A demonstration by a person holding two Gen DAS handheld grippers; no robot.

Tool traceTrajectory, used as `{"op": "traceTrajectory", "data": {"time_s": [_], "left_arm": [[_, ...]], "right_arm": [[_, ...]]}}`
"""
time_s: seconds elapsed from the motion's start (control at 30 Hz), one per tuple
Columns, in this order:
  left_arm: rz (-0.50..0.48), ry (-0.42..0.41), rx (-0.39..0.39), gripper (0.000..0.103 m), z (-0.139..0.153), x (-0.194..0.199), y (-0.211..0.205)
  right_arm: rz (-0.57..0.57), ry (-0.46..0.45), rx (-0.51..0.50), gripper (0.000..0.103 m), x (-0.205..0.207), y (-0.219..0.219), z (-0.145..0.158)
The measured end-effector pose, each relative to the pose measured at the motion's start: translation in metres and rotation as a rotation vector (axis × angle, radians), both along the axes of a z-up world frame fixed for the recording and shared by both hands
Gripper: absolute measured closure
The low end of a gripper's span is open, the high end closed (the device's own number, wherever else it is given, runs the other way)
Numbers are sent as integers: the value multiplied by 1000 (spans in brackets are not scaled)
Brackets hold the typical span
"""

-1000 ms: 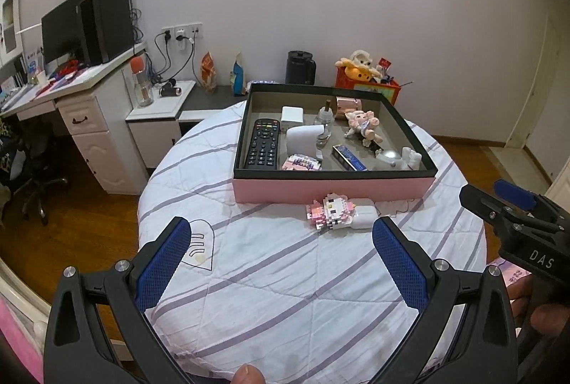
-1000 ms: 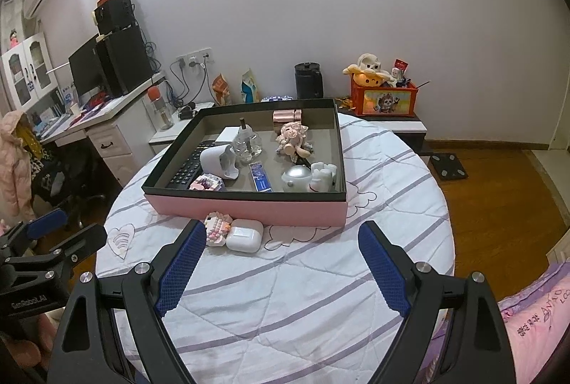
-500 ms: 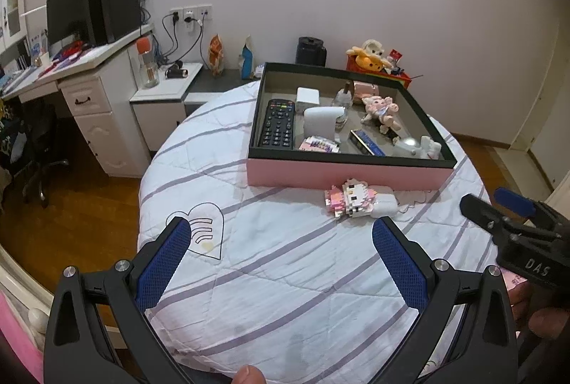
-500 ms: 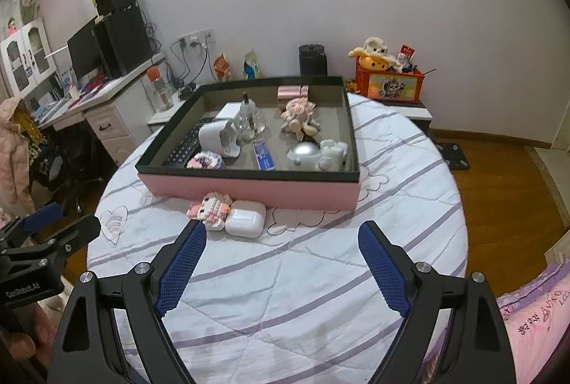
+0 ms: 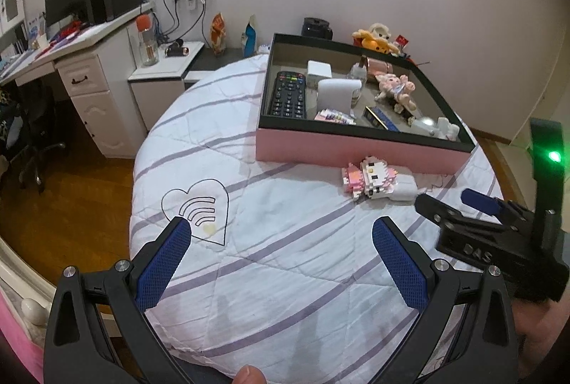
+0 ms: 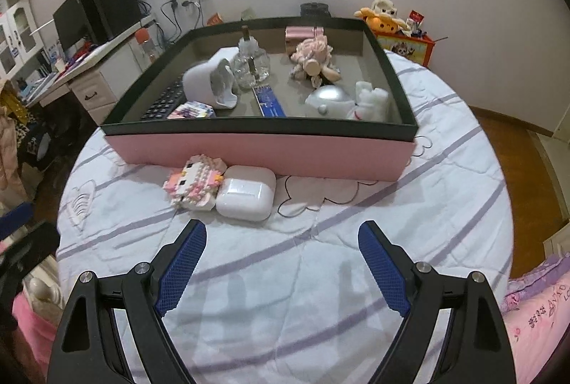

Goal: Organize rigid objects
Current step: 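Withdraw both tools toward the block Hello Kitty and white earbud case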

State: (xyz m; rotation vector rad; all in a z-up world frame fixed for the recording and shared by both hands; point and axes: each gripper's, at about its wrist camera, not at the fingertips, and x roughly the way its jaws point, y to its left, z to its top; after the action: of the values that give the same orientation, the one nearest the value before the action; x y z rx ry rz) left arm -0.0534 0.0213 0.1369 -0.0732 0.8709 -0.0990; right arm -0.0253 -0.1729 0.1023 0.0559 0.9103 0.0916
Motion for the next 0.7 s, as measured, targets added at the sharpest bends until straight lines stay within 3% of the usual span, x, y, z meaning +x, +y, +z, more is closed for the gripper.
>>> {"op": "traceTrajectory", "data": {"time_s": [0.47, 0.57, 0.63, 0.7], "left_arm": [[-7, 49, 0, 0, -19, 16, -3], [-9, 58, 1, 0, -22, 19, -5], [-11, 59, 2, 0, -23, 20, -7], [-16, 61, 3, 0, -23, 21, -10]], "right_arm": [[-19, 41, -10, 17, 37, 15, -26], [-32, 19, -38, 35, 37, 17, -27], [-37, 2, -59, 54, 35, 16, -26], [-32, -7, -60, 58, 32, 12, -25]]}}
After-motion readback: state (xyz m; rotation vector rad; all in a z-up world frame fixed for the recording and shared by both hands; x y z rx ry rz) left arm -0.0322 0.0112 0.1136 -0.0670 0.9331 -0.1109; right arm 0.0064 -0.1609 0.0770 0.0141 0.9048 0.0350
